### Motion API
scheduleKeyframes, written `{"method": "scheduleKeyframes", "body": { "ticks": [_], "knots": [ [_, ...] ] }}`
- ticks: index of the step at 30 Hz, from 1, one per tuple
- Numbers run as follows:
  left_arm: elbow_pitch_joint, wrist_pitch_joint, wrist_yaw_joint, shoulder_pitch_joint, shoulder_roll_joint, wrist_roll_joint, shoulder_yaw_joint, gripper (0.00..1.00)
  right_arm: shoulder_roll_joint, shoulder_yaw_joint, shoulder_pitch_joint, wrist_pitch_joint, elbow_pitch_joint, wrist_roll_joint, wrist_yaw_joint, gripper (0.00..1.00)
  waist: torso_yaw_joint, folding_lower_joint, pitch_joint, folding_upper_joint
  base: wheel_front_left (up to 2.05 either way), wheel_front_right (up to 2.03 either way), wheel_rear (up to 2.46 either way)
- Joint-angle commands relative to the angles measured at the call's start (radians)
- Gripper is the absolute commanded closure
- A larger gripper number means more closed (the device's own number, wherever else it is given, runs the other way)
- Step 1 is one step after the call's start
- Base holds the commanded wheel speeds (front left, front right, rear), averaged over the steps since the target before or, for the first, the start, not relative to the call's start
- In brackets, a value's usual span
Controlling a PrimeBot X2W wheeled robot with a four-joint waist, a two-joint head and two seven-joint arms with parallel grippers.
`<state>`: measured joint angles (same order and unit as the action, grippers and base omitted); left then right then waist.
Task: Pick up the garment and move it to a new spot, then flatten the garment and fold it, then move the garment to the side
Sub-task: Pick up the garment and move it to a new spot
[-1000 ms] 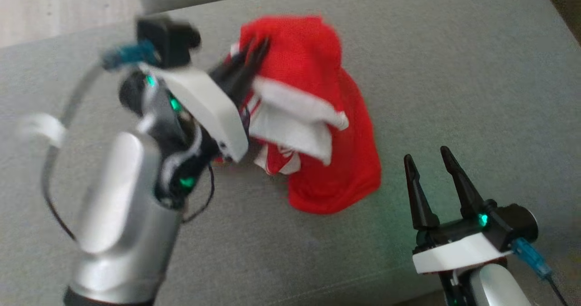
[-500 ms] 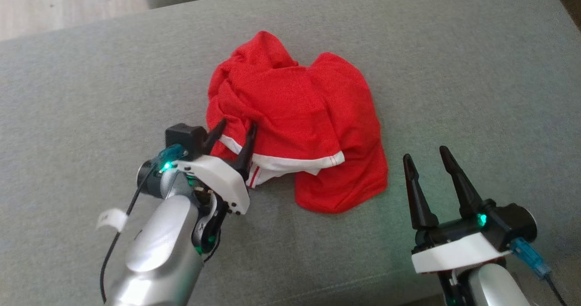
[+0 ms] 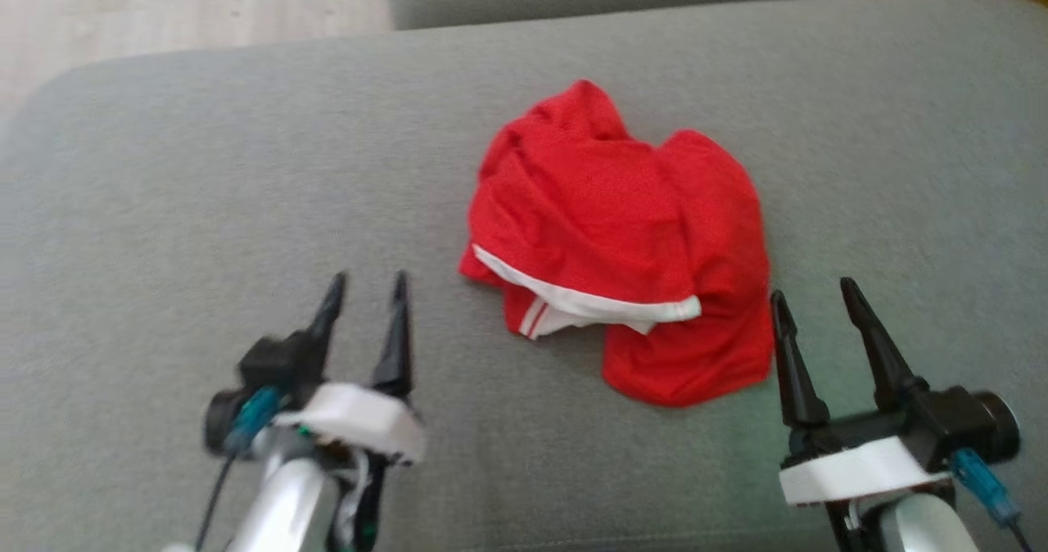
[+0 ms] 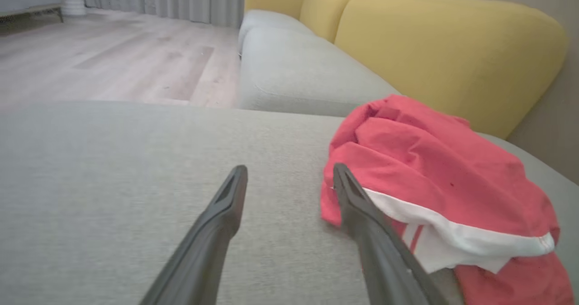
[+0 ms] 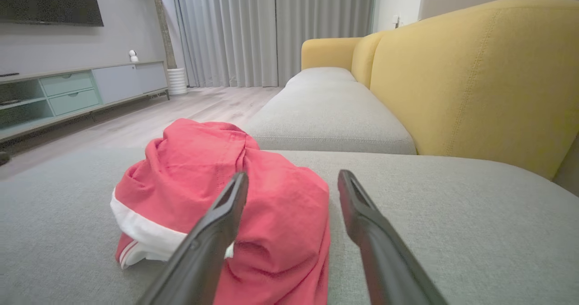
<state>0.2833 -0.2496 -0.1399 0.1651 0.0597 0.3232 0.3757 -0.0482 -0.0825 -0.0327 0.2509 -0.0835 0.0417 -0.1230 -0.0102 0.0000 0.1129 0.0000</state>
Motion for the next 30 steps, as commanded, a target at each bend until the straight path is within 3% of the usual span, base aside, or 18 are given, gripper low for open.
{"method": "scheduleKeyframes", "body": {
  "ticks": [1,6,17,30],
  "knots": [
    [-0.056,-0.012,-0.005,0.010,0.015,-0.015,-0.054,0.00,-0.011,-0.014,0.007,0.011,0.036,-0.010,-0.008,0.00,0.040,0.0000,-0.029,0.0000,0.00,0.00,0.00],
    [-0.111,-0.012,0.015,-0.117,0.029,-0.060,-0.138,0.00,-0.013,0.016,-0.012,0.011,0.038,-0.021,-0.008,0.00,0.079,0.0000,-0.052,0.0000,0.00,0.00,0.00],
    [-0.158,-0.012,0.117,-0.264,0.011,-0.134,-0.264,0.00,-0.008,0.072,-0.072,0.011,-0.005,-0.026,-0.008,0.00,0.097,0.0000,-0.109,0.0000,0.00,0.00,0.00],
    [-0.166,-0.012,0.150,-0.268,-0.008,-0.160,-0.318,0.00,-0.003,0.052,-0.070,0.011,-0.022,-0.013,-0.008,0.00,0.071,0.0000,-0.106,0.0000,0.00,0.00,0.00]
  ]
}}
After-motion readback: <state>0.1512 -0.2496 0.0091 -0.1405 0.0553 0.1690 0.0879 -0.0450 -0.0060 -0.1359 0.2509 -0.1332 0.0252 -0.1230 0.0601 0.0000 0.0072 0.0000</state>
